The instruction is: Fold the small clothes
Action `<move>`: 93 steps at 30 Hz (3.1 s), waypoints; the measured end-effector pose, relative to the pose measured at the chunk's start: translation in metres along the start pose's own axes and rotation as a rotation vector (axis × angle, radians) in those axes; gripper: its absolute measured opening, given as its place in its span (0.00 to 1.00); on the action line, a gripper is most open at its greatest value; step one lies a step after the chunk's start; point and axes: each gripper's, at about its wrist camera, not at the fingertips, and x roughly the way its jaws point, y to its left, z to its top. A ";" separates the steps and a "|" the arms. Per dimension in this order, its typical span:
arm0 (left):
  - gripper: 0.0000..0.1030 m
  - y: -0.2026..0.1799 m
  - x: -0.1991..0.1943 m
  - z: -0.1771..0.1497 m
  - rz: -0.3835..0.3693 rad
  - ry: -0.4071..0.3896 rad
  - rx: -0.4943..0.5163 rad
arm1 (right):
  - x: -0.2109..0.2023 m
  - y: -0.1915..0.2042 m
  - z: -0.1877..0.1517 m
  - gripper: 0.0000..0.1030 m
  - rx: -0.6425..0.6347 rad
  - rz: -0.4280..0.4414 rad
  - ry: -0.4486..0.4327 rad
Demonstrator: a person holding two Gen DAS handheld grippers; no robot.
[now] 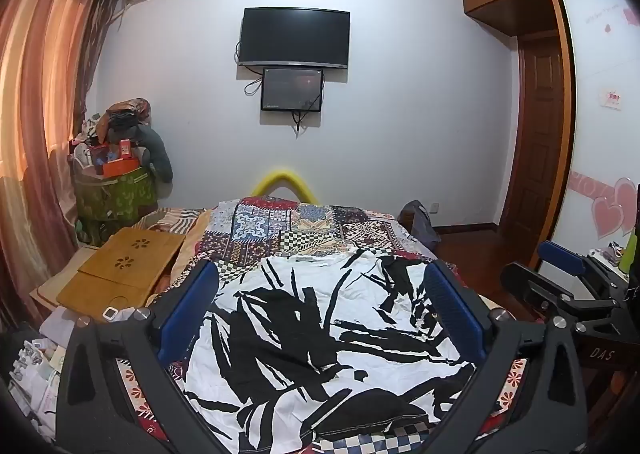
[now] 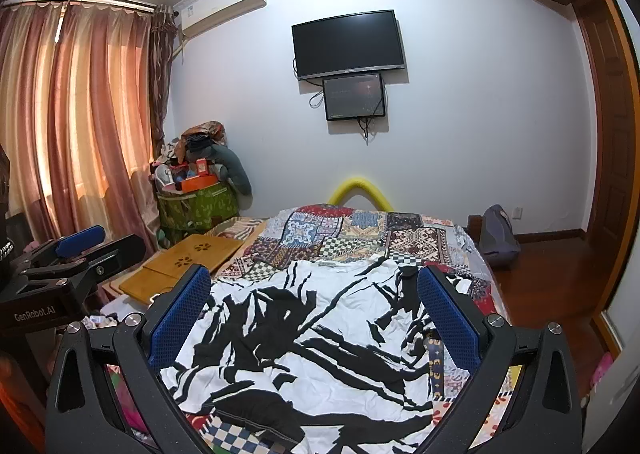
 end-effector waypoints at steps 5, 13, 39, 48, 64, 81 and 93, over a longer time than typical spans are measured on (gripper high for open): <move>1.00 0.001 0.002 0.001 -0.011 -0.002 -0.005 | 0.009 -0.002 0.000 1.00 0.003 -0.001 0.014; 1.00 0.022 0.053 0.013 0.000 0.068 -0.025 | 0.046 -0.016 0.003 1.00 -0.018 -0.026 0.054; 1.00 0.181 0.413 -0.055 0.197 0.686 -0.074 | 0.292 -0.159 -0.007 0.87 0.030 -0.029 0.413; 1.00 0.196 0.457 -0.121 0.182 0.841 -0.090 | 0.394 -0.177 -0.042 0.55 0.021 -0.005 0.624; 1.00 0.173 0.459 -0.123 0.146 0.850 -0.068 | 0.414 -0.183 -0.053 0.07 -0.224 -0.123 0.691; 0.86 0.286 0.372 -0.133 0.139 0.844 -0.552 | 0.356 -0.115 -0.048 0.46 -0.164 0.118 0.643; 0.78 0.285 0.390 -0.167 -0.123 0.843 -0.857 | 0.377 -0.091 -0.089 0.57 -0.104 0.191 0.724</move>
